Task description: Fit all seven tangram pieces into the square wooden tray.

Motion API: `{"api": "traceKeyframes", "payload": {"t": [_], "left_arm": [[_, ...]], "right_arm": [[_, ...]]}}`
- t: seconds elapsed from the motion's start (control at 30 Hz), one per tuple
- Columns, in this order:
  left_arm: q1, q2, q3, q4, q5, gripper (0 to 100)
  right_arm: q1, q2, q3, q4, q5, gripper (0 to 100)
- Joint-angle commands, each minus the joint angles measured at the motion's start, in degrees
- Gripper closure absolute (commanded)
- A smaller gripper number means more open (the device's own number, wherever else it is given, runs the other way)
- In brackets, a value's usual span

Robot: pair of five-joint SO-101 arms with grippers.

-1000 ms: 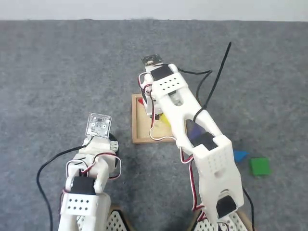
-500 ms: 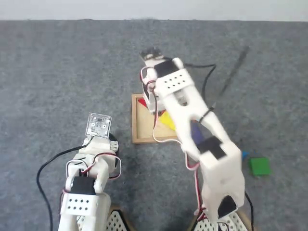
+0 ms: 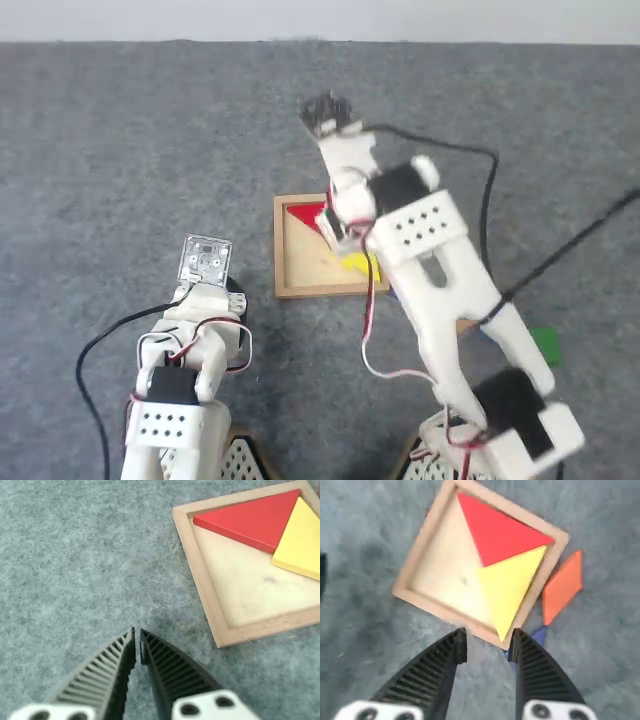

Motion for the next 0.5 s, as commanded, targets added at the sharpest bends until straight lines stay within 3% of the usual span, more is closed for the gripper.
{"api": "traceKeyframes", "payload": {"t": [0.0, 0.07, 0.47], "left_arm": [[-0.26, -0.70, -0.48, 0.09, 0.35, 98], [-0.26, -0.70, -0.48, 0.09, 0.35, 98], [-0.26, -0.70, -0.48, 0.09, 0.35, 98]], "right_arm": [[1.63, -7.34, 23.03, -24.31, 1.05, 86.1], [2.33, -7.78, 27.34, -29.32, 1.67, 86.3], [5.23, 6.02, 24.26, -28.70, 1.41, 86.5]]}}
